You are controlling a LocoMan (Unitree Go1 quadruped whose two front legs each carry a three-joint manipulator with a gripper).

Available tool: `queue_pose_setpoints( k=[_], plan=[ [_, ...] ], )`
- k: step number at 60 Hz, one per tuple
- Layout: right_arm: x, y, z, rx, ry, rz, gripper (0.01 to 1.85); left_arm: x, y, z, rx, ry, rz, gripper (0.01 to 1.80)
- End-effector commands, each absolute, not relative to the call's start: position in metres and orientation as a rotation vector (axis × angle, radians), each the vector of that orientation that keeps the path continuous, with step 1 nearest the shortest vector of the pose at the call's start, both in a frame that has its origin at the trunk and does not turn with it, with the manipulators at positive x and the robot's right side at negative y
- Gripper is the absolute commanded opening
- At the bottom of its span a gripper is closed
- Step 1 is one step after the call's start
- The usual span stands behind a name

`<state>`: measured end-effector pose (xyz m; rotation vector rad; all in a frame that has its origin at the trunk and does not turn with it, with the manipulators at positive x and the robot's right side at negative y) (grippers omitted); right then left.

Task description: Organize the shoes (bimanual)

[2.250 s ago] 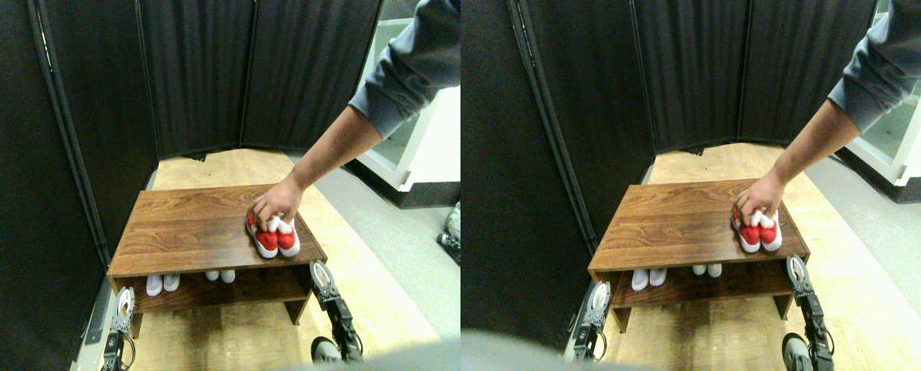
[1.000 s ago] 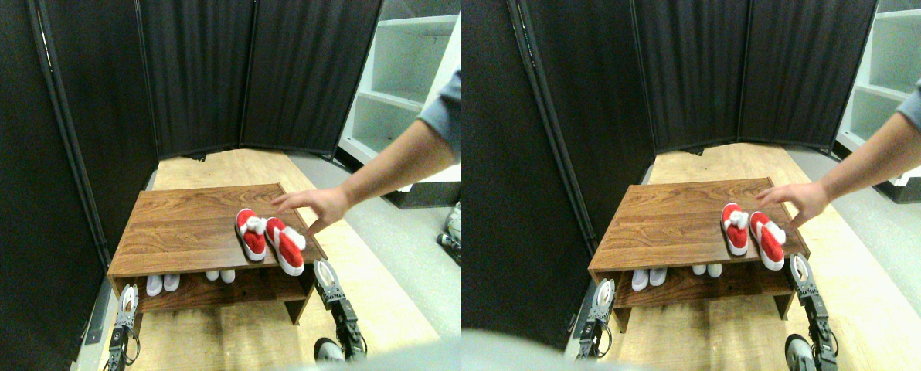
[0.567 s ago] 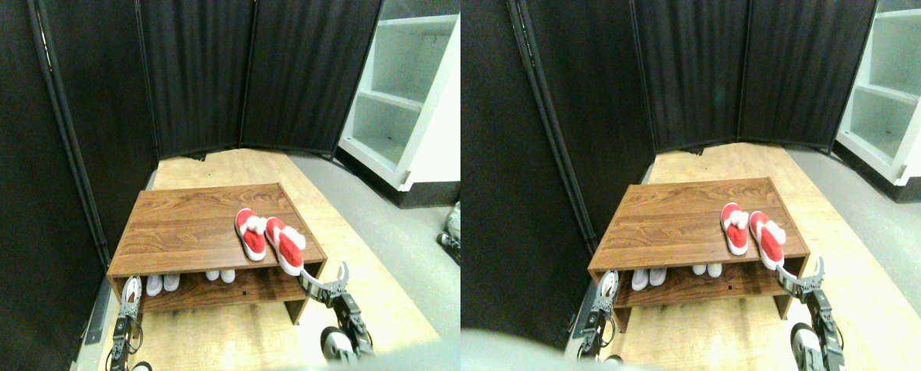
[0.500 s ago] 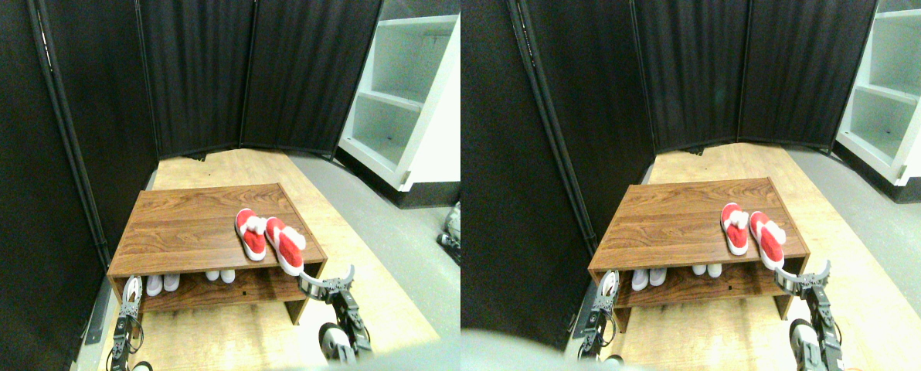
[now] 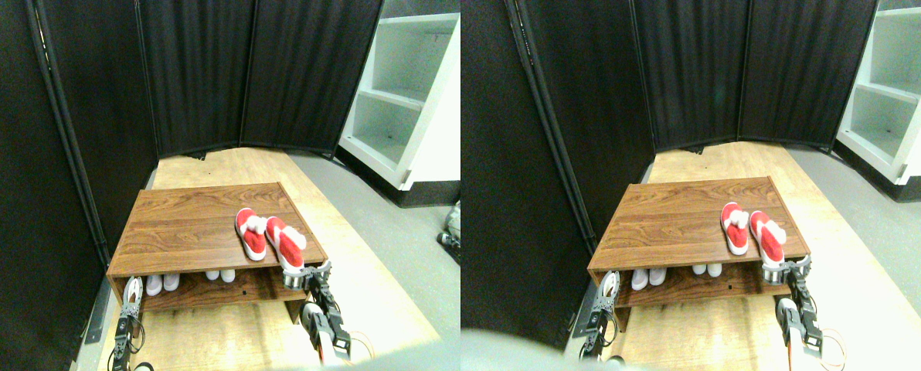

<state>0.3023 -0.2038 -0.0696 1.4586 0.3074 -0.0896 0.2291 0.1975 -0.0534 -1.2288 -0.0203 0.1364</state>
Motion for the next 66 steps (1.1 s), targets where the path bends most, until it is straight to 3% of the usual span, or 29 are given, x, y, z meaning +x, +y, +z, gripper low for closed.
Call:
queue_pose_setpoints(
  k=[1, 41, 58, 63, 66],
  plan=[
    [0.314, -0.199, -0.073, 1.427, 0.293, -0.073, 1.63, 0.230, 0.196, -0.043, -1.218, -0.082, 0.112, 0.01],
    [0.329, -0.188, -0.083, 1.438, 0.297, -0.111, 1.53, 0.221, 0.199, -0.046, -1.201, -0.102, 0.128, 0.01],
    [0.305, -0.191, -0.071, 1.417, 0.283, -0.060, 1.59, 0.218, 0.201, -0.048, -1.204, -0.097, 0.112, 0.01],
    [0.287, -0.195, -0.059, 1.406, 0.256, -0.040, 1.52, 0.217, 0.201, -0.048, -1.210, -0.102, 0.121, 0.01],
    [0.278, -0.197, -0.051, 1.401, 0.230, -0.057, 1.36, 0.217, 0.202, -0.048, -1.211, -0.103, 0.122, 0.01]
  ],
)
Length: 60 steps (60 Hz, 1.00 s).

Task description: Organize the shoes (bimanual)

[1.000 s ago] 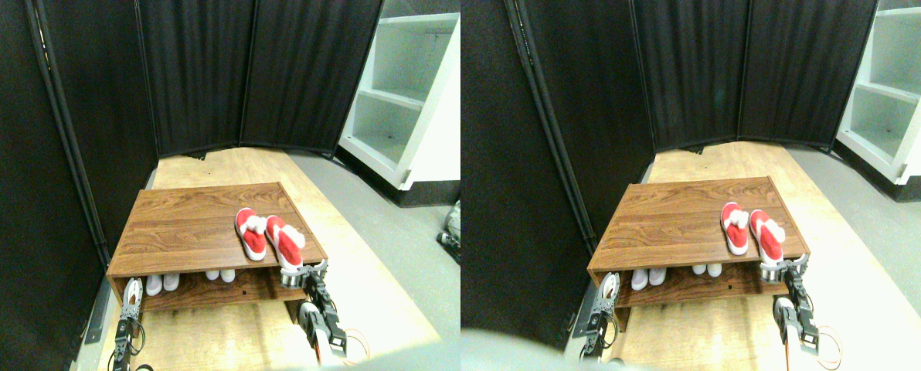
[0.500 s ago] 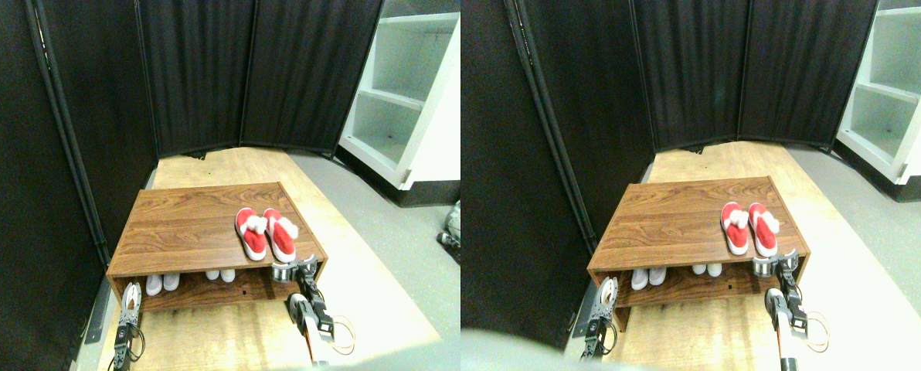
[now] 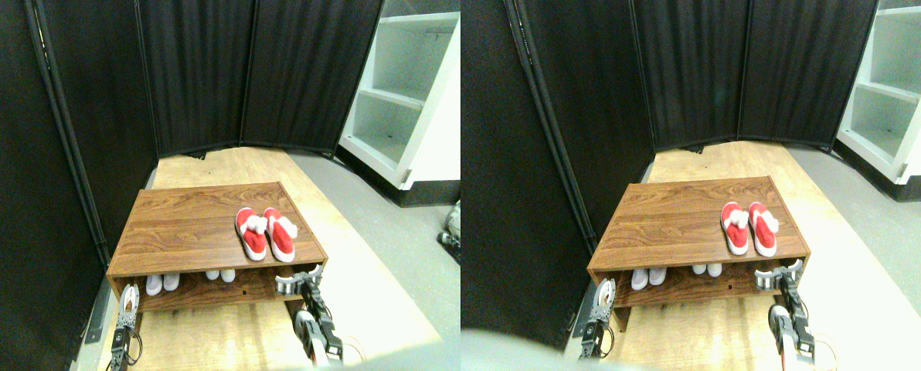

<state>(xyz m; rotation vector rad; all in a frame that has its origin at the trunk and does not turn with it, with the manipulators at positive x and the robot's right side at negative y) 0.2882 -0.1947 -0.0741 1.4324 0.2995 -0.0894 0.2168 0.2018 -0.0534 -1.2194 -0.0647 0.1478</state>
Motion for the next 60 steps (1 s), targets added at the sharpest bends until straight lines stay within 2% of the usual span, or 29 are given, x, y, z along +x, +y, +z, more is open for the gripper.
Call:
queue_pose_setpoints(
  k=[1, 2, 3, 4, 6, 9, 15, 19, 31, 34, 43, 50, 53, 60],
  plan=[
    [0.276, -0.198, -0.049, 1.389, 0.222, -0.065, 1.29, 0.217, 0.202, -0.048, -1.207, -0.103, 0.121, 0.01],
    [0.272, -0.200, -0.046, 1.353, 0.195, -0.080, 1.11, 0.217, 0.202, -0.048, -1.204, -0.103, 0.118, 0.01],
    [0.267, -0.204, -0.040, 1.295, 0.145, -0.107, 0.77, 0.217, 0.202, -0.048, -1.203, -0.105, 0.115, 0.01],
    [0.267, -0.204, -0.040, 1.295, 0.145, -0.107, 0.77, 0.217, 0.202, -0.048, -1.203, -0.105, 0.115, 0.01],
    [0.260, -0.210, -0.031, 1.253, 0.100, -0.112, 0.34, 0.217, 0.203, -0.049, -1.203, -0.102, 0.112, 0.01],
    [0.255, -0.219, -0.023, 1.206, 0.042, -0.092, 0.01, 0.217, 0.204, -0.049, -1.212, -0.099, 0.115, 0.01],
    [0.253, -0.235, -0.012, 1.124, -0.031, -0.051, 0.01, 0.217, 0.204, -0.049, -1.218, -0.101, 0.124, 0.01],
    [0.254, -0.244, -0.003, 1.109, -0.055, -0.084, 0.01, 0.217, 0.204, -0.048, -1.217, -0.099, 0.125, 0.01],
    [0.286, -0.263, 0.007, 1.055, -0.109, -0.093, 0.01, 0.218, 0.204, -0.048, -1.210, -0.098, 0.122, 0.01],
    [0.298, -0.265, 0.009, 1.069, -0.102, -0.081, 0.01, 0.217, 0.205, -0.049, -1.216, -0.105, 0.127, 0.01],
    [0.326, -0.273, 0.006, 1.129, -0.101, -0.187, 0.01, 0.215, 0.205, -0.048, -1.222, -0.113, 0.123, 0.01],
    [0.344, -0.278, -0.001, 1.105, -0.091, -0.214, 0.01, 0.214, 0.206, -0.048, -1.222, -0.120, 0.116, 0.01],
    [0.353, -0.279, -0.005, 1.116, -0.072, -0.276, 0.01, 0.213, 0.206, -0.048, -1.203, -0.118, 0.119, 0.01],
    [0.363, -0.278, -0.011, 1.107, -0.053, -0.293, 0.01, 0.213, 0.206, -0.048, -1.202, -0.117, 0.117, 0.01]
  ],
)
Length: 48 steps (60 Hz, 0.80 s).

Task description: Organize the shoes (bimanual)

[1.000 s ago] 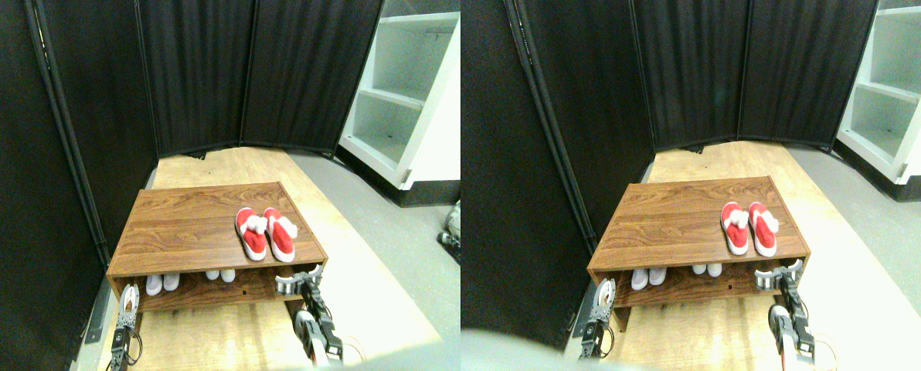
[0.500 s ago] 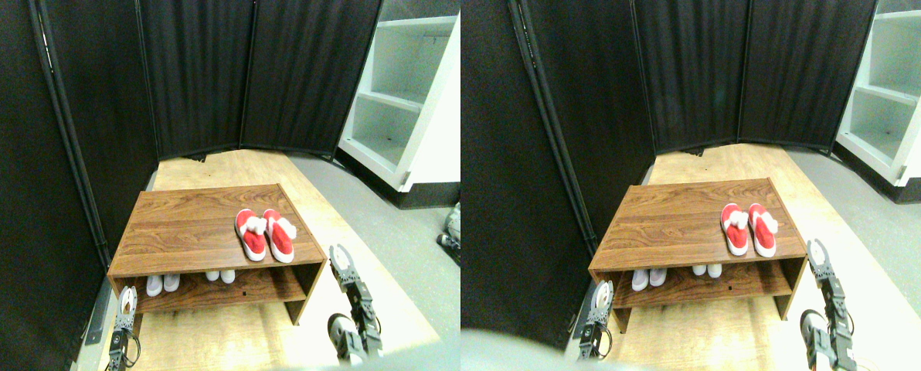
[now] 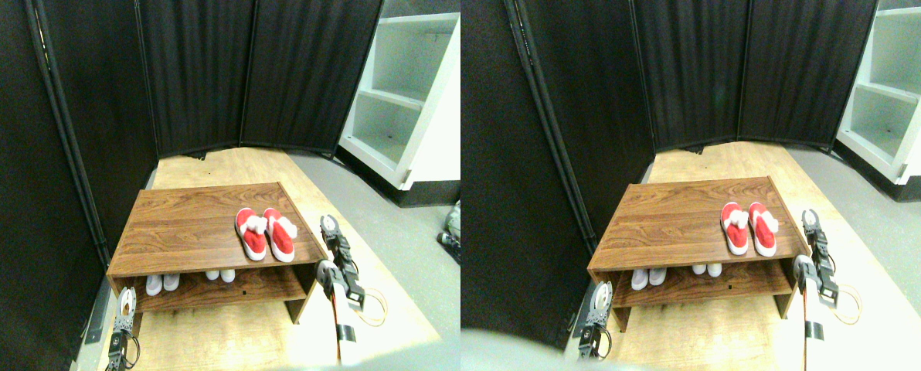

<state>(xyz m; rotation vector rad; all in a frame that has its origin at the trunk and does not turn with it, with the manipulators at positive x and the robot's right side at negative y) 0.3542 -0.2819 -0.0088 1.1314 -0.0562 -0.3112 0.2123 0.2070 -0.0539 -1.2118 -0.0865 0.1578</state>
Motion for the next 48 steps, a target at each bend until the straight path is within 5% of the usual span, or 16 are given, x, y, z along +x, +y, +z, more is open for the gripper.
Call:
queue_pose_setpoints(
  k=[1, 33, 48],
  plan=[
    [0.365, -0.277, -0.013, 1.106, -0.050, -0.293, 0.01, 0.213, 0.205, -0.048, -1.203, -0.118, 0.120, 0.01],
    [0.384, -0.229, -0.064, 1.219, 0.139, -0.285, 0.01, 0.210, 0.205, -0.050, -1.177, -0.165, 0.144, 0.01],
    [0.382, -0.211, -0.069, 1.208, 0.146, -0.291, 0.01, 0.209, 0.207, -0.051, -1.190, -0.178, 0.151, 0.01]
  ],
)
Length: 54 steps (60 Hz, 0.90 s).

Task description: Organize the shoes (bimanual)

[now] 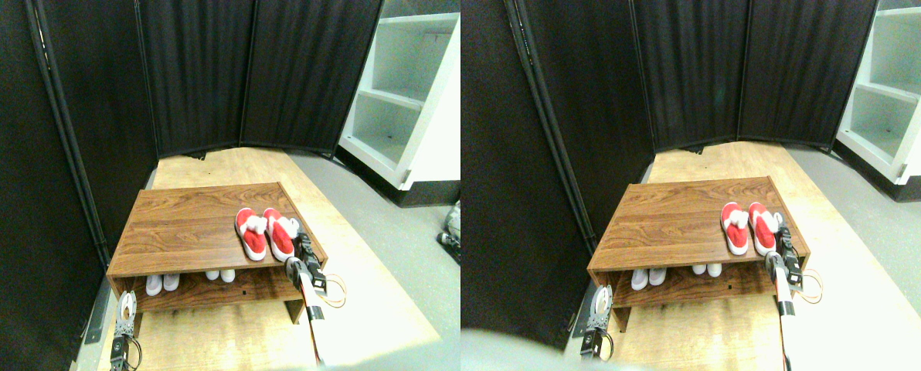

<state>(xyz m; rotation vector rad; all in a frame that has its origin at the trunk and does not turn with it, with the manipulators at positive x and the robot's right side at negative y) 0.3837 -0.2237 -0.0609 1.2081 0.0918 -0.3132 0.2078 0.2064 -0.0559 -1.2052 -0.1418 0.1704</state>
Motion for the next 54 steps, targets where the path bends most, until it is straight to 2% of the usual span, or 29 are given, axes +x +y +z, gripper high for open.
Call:
queue_pose_setpoints(
  k=[1, 8, 20, 30, 47, 53, 54],
  plan=[
    [0.382, -0.210, -0.070, 1.198, 0.143, -0.277, 0.01, 0.209, 0.207, -0.052, -1.195, -0.178, 0.148, 0.01],
    [0.379, -0.206, -0.069, 1.185, 0.159, -0.249, 0.01, 0.210, 0.207, -0.052, -1.191, -0.179, 0.151, 0.01],
    [0.374, -0.197, -0.069, 1.255, 0.154, -0.299, 0.01, 0.214, 0.207, -0.052, -1.194, -0.162, 0.135, 0.01],
    [0.371, -0.187, -0.076, 1.219, 0.171, -0.238, 0.01, 0.218, 0.203, -0.053, -1.219, -0.157, 0.125, 0.01],
    [0.373, -0.204, -0.073, 1.228, 0.126, -0.318, 0.01, 0.214, 0.205, -0.052, -1.199, -0.152, 0.118, 0.01],
    [0.369, -0.212, -0.062, 1.216, 0.112, -0.297, 0.01, 0.213, 0.205, -0.052, -1.201, -0.153, 0.122, 0.01],
    [0.368, -0.214, -0.059, 1.208, 0.108, -0.266, 0.01, 0.213, 0.205, -0.052, -1.204, -0.153, 0.125, 0.01]
  ],
)
